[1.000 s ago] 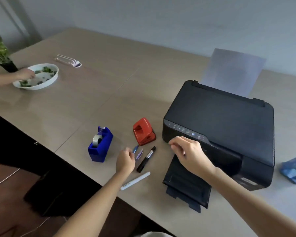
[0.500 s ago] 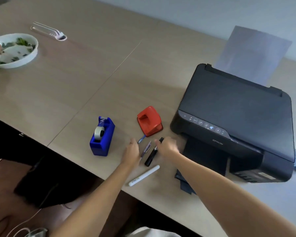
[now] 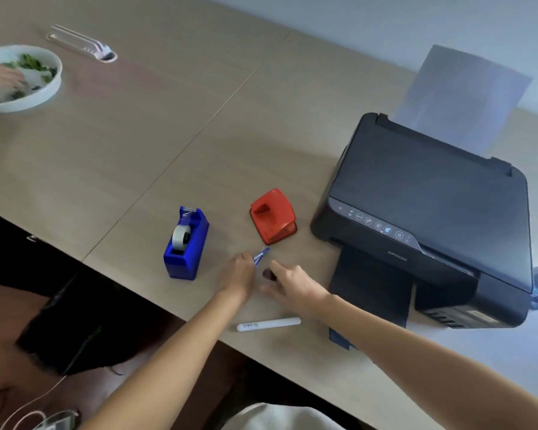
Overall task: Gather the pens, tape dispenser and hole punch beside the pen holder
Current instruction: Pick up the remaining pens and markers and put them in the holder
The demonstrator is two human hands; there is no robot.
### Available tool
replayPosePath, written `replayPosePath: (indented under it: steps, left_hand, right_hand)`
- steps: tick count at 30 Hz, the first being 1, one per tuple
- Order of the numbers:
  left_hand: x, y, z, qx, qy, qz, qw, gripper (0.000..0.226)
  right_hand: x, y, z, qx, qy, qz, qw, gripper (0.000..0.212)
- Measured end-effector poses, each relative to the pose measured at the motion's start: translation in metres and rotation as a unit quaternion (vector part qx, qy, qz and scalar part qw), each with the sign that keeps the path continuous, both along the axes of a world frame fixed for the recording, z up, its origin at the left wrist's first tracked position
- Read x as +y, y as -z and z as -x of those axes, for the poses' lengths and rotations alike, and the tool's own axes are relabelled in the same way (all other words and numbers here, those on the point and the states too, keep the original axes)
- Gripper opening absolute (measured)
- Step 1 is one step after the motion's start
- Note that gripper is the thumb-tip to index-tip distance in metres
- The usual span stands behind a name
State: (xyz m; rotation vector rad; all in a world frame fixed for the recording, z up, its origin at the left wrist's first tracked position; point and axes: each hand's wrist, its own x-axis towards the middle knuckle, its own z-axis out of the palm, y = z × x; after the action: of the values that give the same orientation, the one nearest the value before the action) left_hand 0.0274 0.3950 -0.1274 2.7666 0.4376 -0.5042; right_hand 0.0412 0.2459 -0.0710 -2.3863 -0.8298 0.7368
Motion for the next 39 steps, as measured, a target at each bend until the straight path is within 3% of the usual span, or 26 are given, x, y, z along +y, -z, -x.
replayPosePath:
  steps: [4,9,11,13,17,21,26,28,32,36,39]
  left_hand:
    - [0.023,-0.007,0.011,-0.016,-0.027,0.046,0.998,0.024]
    - [0.036,-0.048,0.021,-0.041,-0.124,0.188,0.973,0.028]
    - [0.034,-0.07,0.022,-0.055,-0.145,0.251,0.956,0.032]
    - [0.031,-0.092,0.022,-0.096,-0.16,0.318,0.93,0.027]
    - [-0.01,-0.143,0.011,-0.153,-0.14,0.448,0.87,0.024]
    - [-0.093,-0.187,-0.007,-0.125,-0.084,0.558,0.816,0.027]
    - [-0.226,-0.223,-0.025,-0.034,0.049,0.57,0.819,0.025]
    - [-0.29,-0.229,-0.035,-0.024,0.1,0.566,0.818,0.021]
    - [-0.401,-0.221,-0.055,-0.061,0.103,0.611,0.782,0.021]
    - [-0.493,-0.194,-0.084,-0.098,0.064,0.621,0.775,0.025]
    - [-0.536,-0.17,-0.105,-0.141,0.067,0.586,0.795,0.024]
  right_hand:
    - [0.009,0.016,0.026,0.008,-0.152,0.18,0.972,0.043]
    - [0.008,0.016,0.03,-0.06,-0.147,0.199,0.967,0.033]
    - [-0.001,0.002,0.022,-0.051,-0.089,0.147,0.984,0.03]
    - [-0.014,-0.019,0.016,-0.047,-0.016,0.027,0.998,0.022]
    - [-0.07,-0.076,0.012,-0.146,0.051,-0.141,0.978,0.027]
    - [-0.156,-0.112,0.02,-0.223,0.1,-0.184,0.952,0.02]
    - [-0.289,-0.125,0.039,-0.175,0.239,-0.201,0.934,0.017]
    - [-0.349,-0.122,0.041,-0.174,0.345,-0.2,0.9,0.024]
    - [-0.449,-0.118,0.032,-0.117,0.56,-0.241,0.784,0.023]
    - [-0.526,-0.119,0.004,-0.119,0.629,-0.352,0.683,0.016]
    - [-0.557,-0.115,-0.027,-0.142,0.618,-0.404,0.659,0.017]
